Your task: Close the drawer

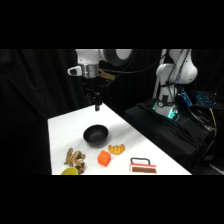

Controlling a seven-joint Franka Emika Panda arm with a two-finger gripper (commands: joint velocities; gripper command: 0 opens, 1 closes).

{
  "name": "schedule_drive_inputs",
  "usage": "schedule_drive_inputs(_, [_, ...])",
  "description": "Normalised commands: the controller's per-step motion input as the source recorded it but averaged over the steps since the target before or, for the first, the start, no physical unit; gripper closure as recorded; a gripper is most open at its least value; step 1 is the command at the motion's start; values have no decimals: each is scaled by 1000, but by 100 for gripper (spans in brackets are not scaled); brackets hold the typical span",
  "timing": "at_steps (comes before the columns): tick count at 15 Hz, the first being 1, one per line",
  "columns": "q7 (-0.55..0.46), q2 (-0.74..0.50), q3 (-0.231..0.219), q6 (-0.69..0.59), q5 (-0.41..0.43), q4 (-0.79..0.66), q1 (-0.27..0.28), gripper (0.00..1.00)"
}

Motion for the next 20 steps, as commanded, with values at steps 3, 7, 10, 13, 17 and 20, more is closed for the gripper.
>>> schedule_drive_inputs(3, [2,15,46,33,22,22,-22,0])
schedule_drive_inputs(7, [27,27,81,55,69,28,23,0])
schedule_drive_inputs(10, [24,-37,95,106,83,-72,63,0])
schedule_drive_inputs(13, [-214,-159,120,212,175,-257,68,0])
schedule_drive_inputs(17, [-481,-217,114,294,197,-397,52,0])
schedule_drive_inputs(20, [-705,-248,103,228,212,-410,22,0])
